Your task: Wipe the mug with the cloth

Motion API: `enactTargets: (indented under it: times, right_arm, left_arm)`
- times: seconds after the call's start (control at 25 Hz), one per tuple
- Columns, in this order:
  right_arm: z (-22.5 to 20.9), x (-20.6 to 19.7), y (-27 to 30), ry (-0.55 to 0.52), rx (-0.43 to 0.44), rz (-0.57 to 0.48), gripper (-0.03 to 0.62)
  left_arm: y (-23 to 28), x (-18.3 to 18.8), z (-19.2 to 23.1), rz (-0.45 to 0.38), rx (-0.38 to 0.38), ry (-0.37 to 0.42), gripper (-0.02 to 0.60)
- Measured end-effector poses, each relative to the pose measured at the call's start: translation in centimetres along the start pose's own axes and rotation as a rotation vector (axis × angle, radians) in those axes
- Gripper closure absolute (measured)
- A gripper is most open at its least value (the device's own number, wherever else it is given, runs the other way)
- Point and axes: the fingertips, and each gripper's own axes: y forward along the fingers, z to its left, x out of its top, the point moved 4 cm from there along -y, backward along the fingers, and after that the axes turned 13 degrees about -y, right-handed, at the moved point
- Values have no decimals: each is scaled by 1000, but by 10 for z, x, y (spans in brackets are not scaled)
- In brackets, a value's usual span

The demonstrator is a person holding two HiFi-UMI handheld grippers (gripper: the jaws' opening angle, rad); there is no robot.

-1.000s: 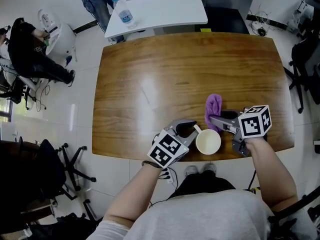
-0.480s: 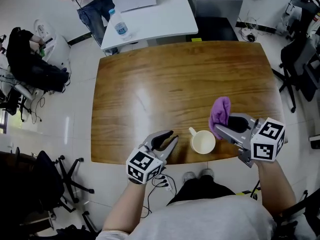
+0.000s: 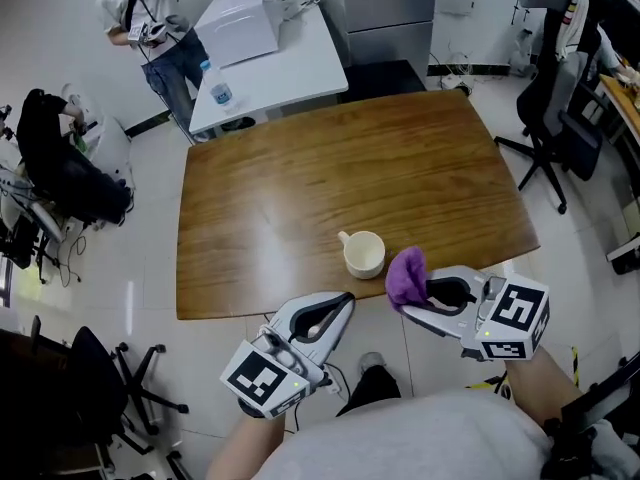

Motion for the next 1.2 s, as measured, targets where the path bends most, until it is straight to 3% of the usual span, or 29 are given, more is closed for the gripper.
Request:
enactTargets:
  times: [0.24, 0.36, 0.6, 0.76, 0.96, 1.2]
  right_arm:
    - [116, -52, -66, -93, 0, 5, 488]
    - [179, -72, -111, -89, -9, -5, 488]
    - [264, -85, -188, -49, -25, -7, 488]
    - [307, -78, -204, -61, -2, -29, 488]
    - [331, -78, -233, -45, 9, -57, 488]
    - [341, -75, -228, 8, -19, -82, 488]
  left_arm:
    - [-21, -66, -119, 11, 17, -14, 581]
    - [-39, -92, -185, 19, 50, -1, 581]
    - [-73, -115, -302, 51, 70, -34, 581]
    - [-94, -112, -341, 44, 80, -47, 581]
    - [-90, -115, -373, 53, 99, -60, 581]
    - [-106, -118, -376, 45, 90, -88, 581]
